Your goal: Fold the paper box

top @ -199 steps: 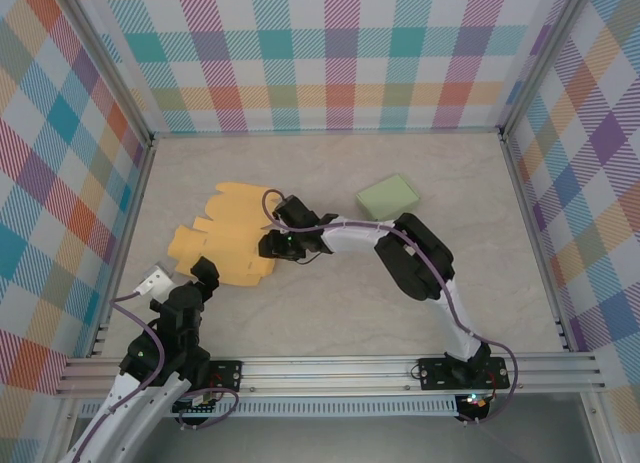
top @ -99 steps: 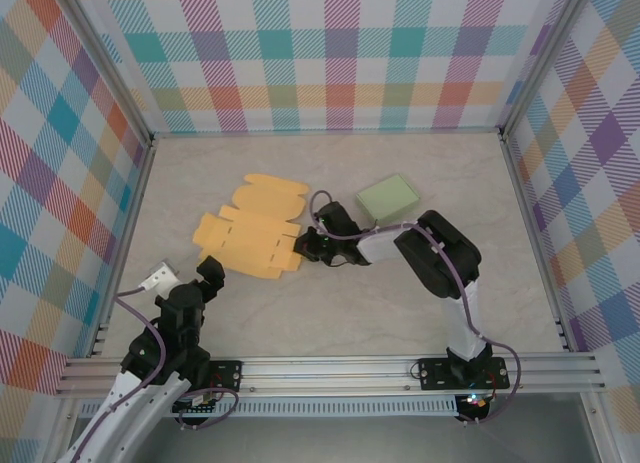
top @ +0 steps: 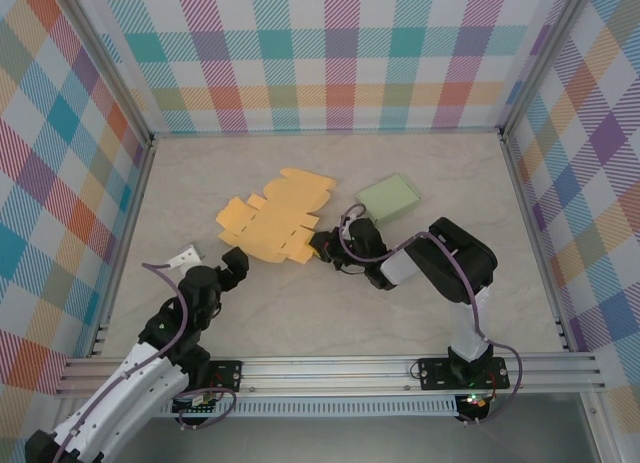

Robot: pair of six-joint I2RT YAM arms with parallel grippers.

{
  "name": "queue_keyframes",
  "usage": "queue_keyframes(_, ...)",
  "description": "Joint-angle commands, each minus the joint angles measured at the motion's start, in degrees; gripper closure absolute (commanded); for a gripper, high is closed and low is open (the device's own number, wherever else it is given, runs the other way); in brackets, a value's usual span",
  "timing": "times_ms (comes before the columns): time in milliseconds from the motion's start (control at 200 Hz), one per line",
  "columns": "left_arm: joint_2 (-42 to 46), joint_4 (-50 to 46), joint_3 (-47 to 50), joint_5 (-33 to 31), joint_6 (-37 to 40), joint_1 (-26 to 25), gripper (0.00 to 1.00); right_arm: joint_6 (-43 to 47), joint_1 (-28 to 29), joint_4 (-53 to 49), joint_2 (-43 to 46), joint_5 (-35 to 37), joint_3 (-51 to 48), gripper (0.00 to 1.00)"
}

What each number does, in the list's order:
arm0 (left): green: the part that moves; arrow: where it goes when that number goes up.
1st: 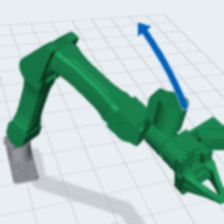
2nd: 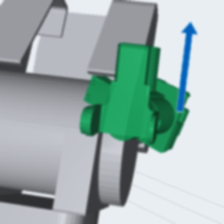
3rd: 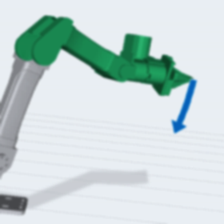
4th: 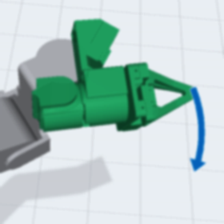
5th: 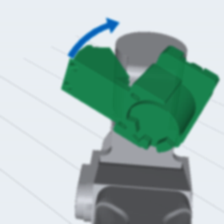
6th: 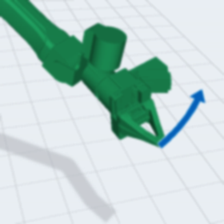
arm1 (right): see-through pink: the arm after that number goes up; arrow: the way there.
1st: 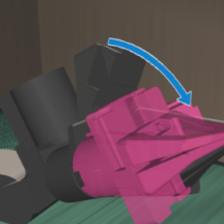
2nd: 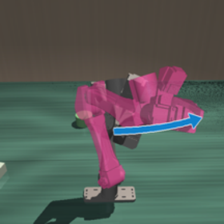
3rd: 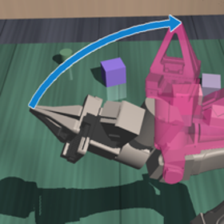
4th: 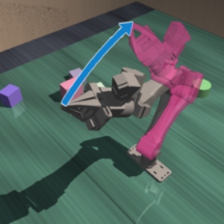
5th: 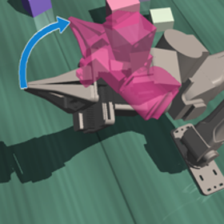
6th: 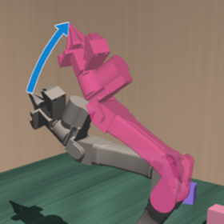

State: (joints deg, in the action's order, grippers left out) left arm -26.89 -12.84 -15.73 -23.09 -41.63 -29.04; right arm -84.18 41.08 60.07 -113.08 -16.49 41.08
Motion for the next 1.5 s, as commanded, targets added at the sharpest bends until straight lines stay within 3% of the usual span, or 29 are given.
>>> queue_keyframes(0,-3.26,8.96,0.9,7.18,-5.06,0.56,0.0,-4.1,0.21,11.93,-1.62,0.95,-1.32,1.0)
queue_keyframes(275,-6.67,17.05,2.88,10.51,-14.85,0.56,0.0,-2.96,0.39,10.86,0.28,0.85,-2.83,1.0)
queue_keyframes(485,-7.26,22.07,7.71,10.44,-26.93,0.56,0.01,-2.61,1.06,10.83,0.71,0.93,-3.11,1.0)
queue_keyframes(815,-10.97,19.61,6.08,9.85,-29.48,0.56,0.11,-3.43,2.26,11.71,-0.12,1.38,-2.55,1.0)
queue_keyframes(1045,-26.53,27.23,3.09,12.17,-29.38,0.56,0.12,-4.19,3.02,11.8,-0.83,1.13,-1.7,1.0)
queue_keyframes(1145,-31.64,29.97,1.58,13.07,-27.64,0.56,0.21,-5.09,3.08,12.99,-1.64,1.07,-2.26,1.0)
queue_keyframes(1370,-27.59,26.71,0.75,8.93,-25.8,0.63,0.35,-6.56,3.08,15.92,-3.63,0.71,-3.19,1.0)
queue_keyframes(1500,-27.35,25.56,0.08,9.97,-25.25,1.75,0.38,-6.7,3.46,16.03,-3.82,0.93,-3.09,1.0)
